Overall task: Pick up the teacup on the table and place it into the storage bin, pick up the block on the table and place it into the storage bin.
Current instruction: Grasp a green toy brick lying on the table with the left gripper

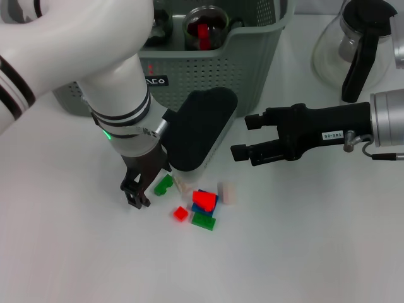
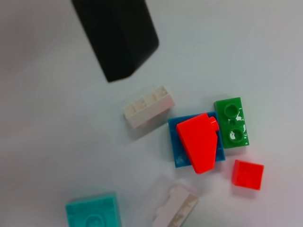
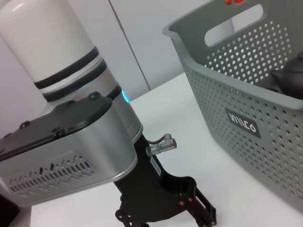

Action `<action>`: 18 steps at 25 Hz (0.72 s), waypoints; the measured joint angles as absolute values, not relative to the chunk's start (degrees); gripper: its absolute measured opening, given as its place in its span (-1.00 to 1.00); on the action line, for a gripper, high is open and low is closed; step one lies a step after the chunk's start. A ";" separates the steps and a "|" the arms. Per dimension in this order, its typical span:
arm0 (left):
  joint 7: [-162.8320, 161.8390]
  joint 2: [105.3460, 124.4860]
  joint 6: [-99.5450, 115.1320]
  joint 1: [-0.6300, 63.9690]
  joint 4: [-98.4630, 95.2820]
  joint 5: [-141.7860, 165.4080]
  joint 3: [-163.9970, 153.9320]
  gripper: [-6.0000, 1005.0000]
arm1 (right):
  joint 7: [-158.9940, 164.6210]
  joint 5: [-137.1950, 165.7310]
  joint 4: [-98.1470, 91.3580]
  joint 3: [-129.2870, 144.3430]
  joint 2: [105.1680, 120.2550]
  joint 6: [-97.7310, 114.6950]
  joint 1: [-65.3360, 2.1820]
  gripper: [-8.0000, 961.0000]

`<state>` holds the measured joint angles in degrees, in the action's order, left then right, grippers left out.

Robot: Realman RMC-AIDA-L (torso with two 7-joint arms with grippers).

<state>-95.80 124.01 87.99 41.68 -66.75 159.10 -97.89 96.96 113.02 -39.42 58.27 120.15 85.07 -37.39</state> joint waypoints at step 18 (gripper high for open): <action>-95.90 124.19 87.21 42.42 -66.70 159.17 -99.90 0.12 | 96.06 113.03 -39.09 58.26 120.15 85.08 -37.45 0.96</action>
